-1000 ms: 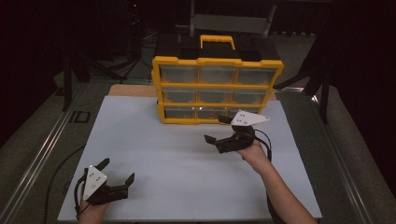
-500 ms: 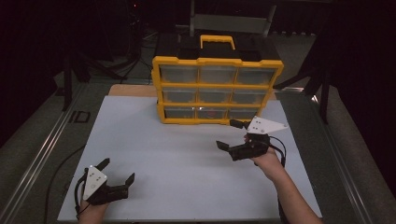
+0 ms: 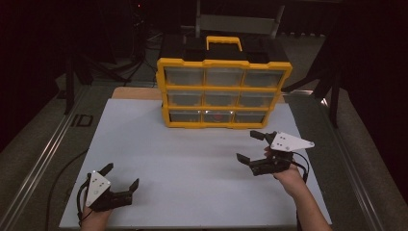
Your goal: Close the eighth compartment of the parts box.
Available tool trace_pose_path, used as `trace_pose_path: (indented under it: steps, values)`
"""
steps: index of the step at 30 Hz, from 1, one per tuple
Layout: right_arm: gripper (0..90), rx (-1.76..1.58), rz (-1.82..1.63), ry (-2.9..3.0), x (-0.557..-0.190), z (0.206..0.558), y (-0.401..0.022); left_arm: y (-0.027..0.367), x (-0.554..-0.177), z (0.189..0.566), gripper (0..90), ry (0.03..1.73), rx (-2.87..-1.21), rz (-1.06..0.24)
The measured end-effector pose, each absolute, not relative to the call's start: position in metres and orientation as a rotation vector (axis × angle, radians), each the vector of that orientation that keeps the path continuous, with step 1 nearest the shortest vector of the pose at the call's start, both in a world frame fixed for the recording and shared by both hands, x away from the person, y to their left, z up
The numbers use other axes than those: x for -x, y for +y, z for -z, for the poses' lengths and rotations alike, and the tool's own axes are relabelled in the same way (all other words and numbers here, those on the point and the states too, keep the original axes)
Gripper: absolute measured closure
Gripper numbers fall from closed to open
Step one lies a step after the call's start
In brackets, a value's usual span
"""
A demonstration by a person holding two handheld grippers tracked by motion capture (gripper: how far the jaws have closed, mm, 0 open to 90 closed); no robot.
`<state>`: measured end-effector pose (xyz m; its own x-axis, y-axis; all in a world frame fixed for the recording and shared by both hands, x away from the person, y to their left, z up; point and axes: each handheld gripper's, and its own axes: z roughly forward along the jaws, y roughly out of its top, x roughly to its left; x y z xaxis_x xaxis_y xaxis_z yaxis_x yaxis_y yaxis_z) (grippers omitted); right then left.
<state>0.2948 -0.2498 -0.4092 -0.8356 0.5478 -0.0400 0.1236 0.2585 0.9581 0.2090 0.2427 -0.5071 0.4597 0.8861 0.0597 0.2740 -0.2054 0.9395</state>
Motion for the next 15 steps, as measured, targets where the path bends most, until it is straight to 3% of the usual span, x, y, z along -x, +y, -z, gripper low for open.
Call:
trace_pose_path:
  steps: [15]
  values:
    - [9.1, -0.671, -1.541, 2.110, -0.274, 0.439, -0.284, 0.242, -0.208, 0.507, 0.3, 0.994, -1.727, -0.780]
